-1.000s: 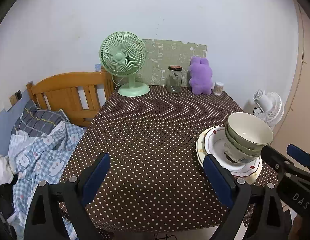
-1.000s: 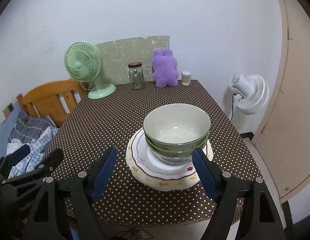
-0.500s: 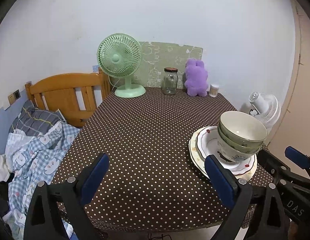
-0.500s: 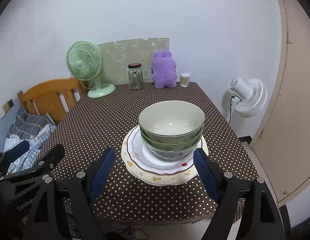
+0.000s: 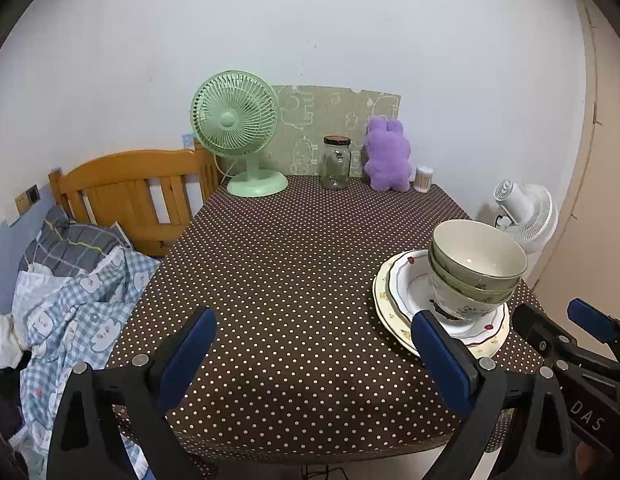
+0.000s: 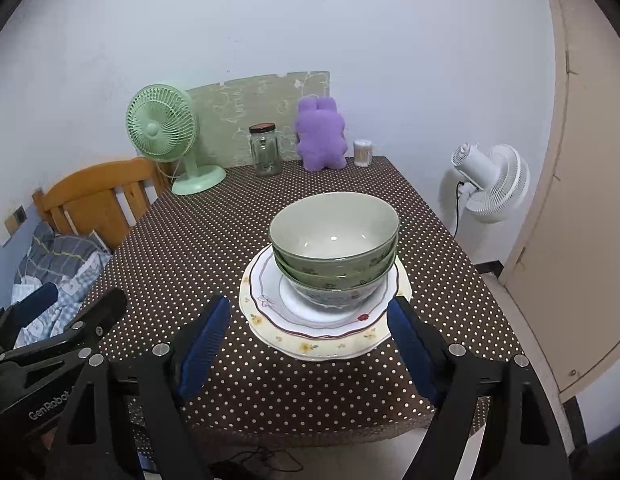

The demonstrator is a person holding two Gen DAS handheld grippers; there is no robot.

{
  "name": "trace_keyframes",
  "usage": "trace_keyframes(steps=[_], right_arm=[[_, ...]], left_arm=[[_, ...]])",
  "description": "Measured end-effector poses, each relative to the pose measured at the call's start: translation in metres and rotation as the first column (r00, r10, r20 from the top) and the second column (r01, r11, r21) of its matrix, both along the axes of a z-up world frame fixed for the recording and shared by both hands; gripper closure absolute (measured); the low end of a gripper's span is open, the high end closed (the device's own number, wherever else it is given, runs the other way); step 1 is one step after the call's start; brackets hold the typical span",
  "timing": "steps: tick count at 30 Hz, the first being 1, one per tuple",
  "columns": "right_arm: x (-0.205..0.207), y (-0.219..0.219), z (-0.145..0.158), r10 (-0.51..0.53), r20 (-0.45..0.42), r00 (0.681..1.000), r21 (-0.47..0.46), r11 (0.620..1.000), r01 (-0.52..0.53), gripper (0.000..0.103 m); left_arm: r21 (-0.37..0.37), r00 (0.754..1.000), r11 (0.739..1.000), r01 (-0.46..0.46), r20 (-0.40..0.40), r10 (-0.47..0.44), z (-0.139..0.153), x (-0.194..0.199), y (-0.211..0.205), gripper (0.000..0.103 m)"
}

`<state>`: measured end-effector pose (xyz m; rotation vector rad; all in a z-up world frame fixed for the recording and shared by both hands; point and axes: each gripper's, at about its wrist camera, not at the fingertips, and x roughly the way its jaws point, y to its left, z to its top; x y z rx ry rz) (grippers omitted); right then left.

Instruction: Organize plates and bowls

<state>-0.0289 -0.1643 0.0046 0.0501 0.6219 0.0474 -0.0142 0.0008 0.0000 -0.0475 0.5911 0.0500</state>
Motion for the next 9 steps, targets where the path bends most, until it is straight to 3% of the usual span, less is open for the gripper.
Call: trace_keyframes(steps=[9], right_arm=[[-0.0034,-0.0031,-0.0012,-0.012,-0.012,1.0,0.013,1.0,0.012,0.02]], left_arm=[[0.01,1.0,1.0,0.012,-0.003,-0.012,0.0004,-0.0031,-0.0028,0.003]])
